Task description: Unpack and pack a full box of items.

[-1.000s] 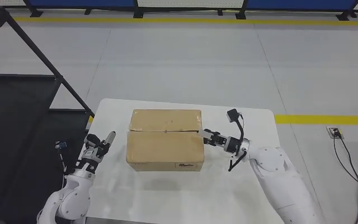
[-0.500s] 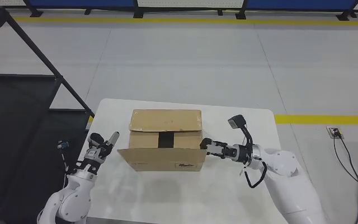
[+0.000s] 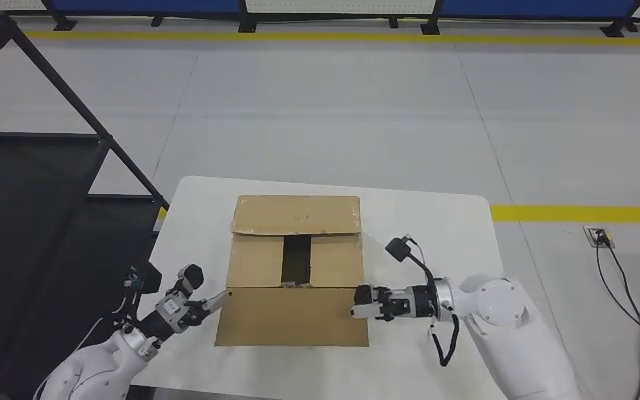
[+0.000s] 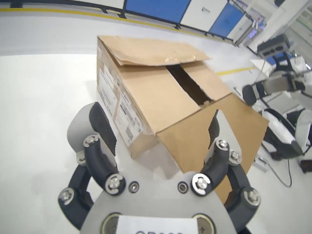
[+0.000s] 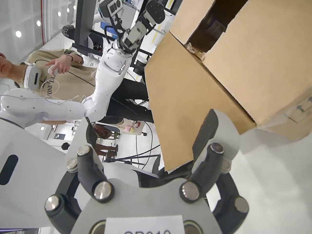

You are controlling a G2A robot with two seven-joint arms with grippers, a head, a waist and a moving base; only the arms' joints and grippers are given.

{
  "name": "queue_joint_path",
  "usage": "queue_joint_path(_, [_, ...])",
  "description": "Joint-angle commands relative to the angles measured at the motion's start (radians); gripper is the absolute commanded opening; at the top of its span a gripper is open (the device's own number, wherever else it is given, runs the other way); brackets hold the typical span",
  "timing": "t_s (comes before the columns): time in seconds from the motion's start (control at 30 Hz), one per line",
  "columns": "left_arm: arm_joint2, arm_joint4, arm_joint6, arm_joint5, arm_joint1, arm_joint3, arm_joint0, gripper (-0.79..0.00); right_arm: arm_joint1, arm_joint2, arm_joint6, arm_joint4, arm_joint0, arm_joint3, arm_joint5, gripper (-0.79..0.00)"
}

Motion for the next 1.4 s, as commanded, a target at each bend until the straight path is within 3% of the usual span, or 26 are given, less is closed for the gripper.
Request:
queue_joint_path(0.0, [0.006,0.053,-0.010,-0.030,0.004,0.004,0.001,0.000,-0.005,-0.012,-0.047,0.031,0.019,0.018,0.048,0.000])
queue_joint_path(0.27, [0.061,0.288,0.109,-0.018,0.006,0.017,0.009,0.000,-0.028,-0.043,-0.182,0.225,0.108,0.081,0.207,0.000])
queue_joint_path(0.33, [0.070,0.306,0.138,-0.003,0.005,0.025,0.007,0.000,-0.028,-0.043,-0.182,0.225,0.108,0.081,0.207,0.000])
queue_joint_path(0.57, [0.075,0.310,0.155,0.016,0.005,0.029,0.005,0.000,-0.028,-0.043,-0.182,0.225,0.108,0.081,0.207,0.000])
queue_joint_path(0.7, [0.075,0.310,0.155,0.016,0.005,0.029,0.005,0.000,-0.033,-0.045,-0.268,0.269,0.089,0.084,0.258,0.000])
queue_joint_path(0.77, [0.077,0.307,0.158,0.024,0.005,0.027,0.007,0.000,-0.037,-0.057,-0.344,0.234,0.102,0.112,0.302,0.000])
queue_joint_path(0.97, [0.084,0.304,0.172,0.039,0.007,0.003,0.024,0.000,-0.047,-0.078,-0.382,0.275,0.157,0.206,0.406,0.000])
queue_joint_path(1.37, [0.088,0.292,0.191,0.045,0.015,-0.004,0.038,0.000,-0.080,-0.135,-0.421,0.356,0.259,0.353,0.418,0.000])
